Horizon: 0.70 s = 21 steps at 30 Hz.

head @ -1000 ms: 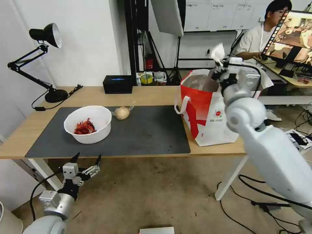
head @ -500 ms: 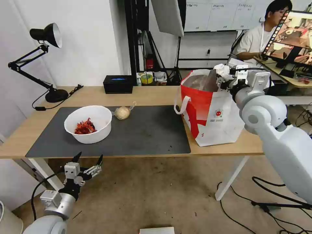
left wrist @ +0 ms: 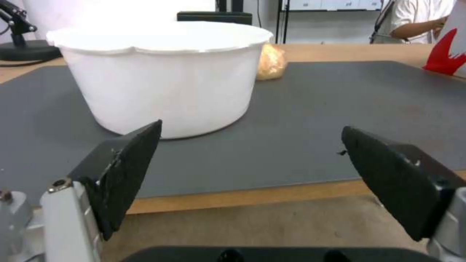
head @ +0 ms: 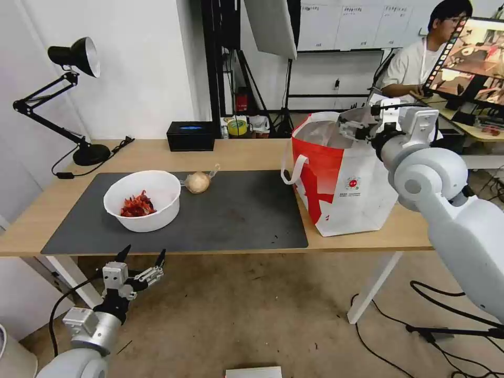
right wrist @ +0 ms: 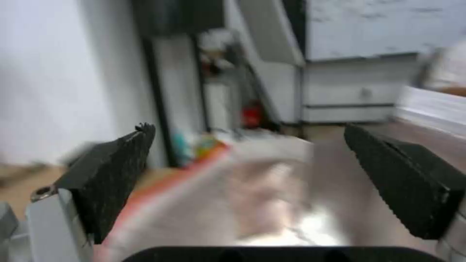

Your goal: Pick up the trash from the table and place it into the takeout bag.

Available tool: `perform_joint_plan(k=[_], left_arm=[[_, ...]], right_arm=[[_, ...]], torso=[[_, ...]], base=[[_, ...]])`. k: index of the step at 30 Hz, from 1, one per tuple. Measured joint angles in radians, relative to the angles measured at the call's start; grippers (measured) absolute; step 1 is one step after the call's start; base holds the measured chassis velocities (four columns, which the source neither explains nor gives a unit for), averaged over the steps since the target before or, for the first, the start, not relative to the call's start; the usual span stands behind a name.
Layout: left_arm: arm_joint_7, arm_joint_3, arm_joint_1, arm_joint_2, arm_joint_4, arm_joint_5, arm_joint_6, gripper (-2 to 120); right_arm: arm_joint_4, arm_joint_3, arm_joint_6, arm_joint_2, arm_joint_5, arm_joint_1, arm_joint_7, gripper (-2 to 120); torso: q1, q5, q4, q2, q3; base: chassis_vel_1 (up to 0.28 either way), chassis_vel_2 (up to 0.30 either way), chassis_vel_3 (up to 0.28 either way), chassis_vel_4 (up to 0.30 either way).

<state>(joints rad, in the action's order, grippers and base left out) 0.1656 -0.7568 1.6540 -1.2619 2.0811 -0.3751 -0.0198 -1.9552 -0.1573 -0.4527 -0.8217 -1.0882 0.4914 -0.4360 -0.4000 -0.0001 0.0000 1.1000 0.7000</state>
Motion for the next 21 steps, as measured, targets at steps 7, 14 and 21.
perform_joint_plan(k=[7, 14, 21], left_arm=[[-0.002, -0.004, -0.001, -0.002, 0.0, -0.007, 0.003, 100], [0.002, -0.027, 0.0, -0.002, -0.002, -0.025, 0.027, 100], [0.005, -0.038, 0.01, -0.009, -0.01, -0.025, 0.045, 100]], right_arm=[[-0.114, 0.001, 0.151, 0.019, -0.017, 0.108, 0.181, 100], [-0.236, -0.03, 0.241, 0.043, 0.095, 0.375, 0.36, 100], [-0.246, -0.097, 0.384, 0.005, 0.331, 0.674, 0.432, 100]], torso=[[0.0, -0.0001, 0.0001, 0.0, 0.0], [0.0, 0.0, -0.0001, 0.0, 0.0], [0.0, 0.0, -0.0001, 0.0, 0.0]], base=[[0.0, 0.0, 0.0, 0.0], [0.0, 0.0, 0.0, 0.0], [0.0, 0.0, 0.0, 0.0]])
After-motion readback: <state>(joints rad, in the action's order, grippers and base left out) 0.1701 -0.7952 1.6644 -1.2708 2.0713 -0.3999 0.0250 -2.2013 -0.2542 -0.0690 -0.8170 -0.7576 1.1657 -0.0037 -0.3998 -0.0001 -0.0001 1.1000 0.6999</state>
